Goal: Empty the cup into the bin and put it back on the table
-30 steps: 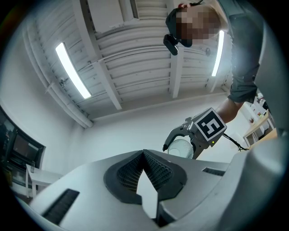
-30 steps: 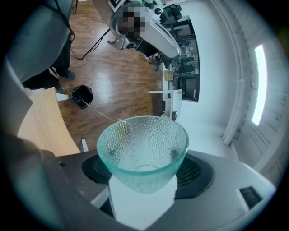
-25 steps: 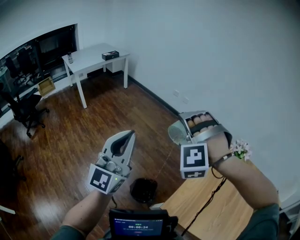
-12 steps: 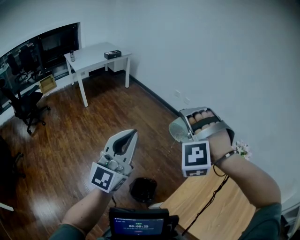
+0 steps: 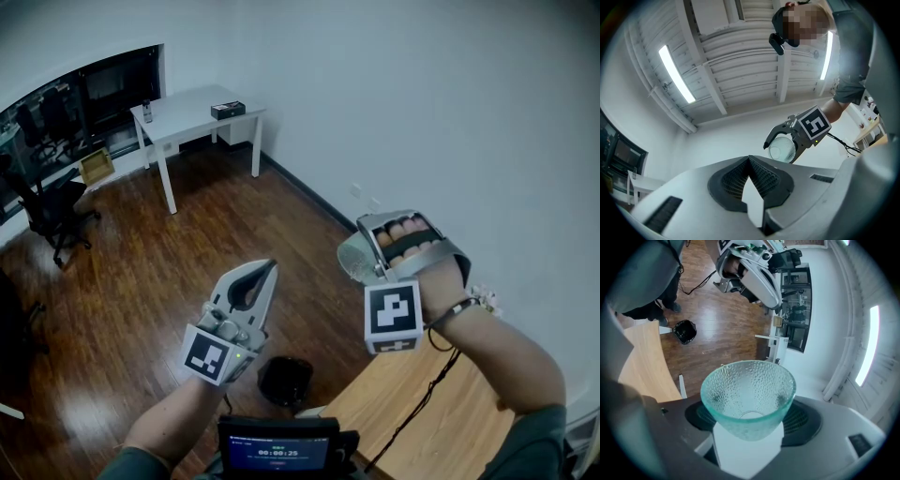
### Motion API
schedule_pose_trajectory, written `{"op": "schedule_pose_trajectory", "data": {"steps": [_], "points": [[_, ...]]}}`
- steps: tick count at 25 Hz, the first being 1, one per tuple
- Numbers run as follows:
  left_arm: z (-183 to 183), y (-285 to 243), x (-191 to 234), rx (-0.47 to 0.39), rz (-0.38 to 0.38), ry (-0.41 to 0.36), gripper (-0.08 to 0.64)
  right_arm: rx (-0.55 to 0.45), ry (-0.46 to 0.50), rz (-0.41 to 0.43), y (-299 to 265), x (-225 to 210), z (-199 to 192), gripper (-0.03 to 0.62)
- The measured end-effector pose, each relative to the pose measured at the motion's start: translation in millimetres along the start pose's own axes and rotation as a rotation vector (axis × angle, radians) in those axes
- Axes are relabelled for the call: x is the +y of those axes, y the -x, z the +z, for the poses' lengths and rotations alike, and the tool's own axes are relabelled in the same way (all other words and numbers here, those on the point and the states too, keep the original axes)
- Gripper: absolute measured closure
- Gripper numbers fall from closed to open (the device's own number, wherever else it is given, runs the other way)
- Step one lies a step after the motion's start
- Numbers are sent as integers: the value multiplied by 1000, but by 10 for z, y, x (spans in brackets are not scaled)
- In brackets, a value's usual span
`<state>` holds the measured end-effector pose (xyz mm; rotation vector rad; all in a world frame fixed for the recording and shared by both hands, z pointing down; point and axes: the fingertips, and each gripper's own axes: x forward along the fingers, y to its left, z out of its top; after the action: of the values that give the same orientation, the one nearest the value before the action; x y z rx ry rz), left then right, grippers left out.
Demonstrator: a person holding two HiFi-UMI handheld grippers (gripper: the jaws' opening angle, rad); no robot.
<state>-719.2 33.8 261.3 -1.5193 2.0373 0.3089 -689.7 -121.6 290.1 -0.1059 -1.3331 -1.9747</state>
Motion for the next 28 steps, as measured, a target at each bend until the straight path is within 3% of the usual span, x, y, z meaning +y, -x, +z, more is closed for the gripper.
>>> {"op": "schedule_pose_trajectory", "data": {"steps": [8,19,24,28], "points": [[-18,11,32,7,11,5,560,29,87,-11,-31,-10,-39,207],[9,23,7,6,13,12,560,45,93,-25,-39,-73,-101,207],[15,9,-28,-5,4,10,560,35,70,-17,-53,-22,-96,207],[16,-25,-32,-8,-3,6,560,-1,-14,-16,-58,-46,-34,207]]}}
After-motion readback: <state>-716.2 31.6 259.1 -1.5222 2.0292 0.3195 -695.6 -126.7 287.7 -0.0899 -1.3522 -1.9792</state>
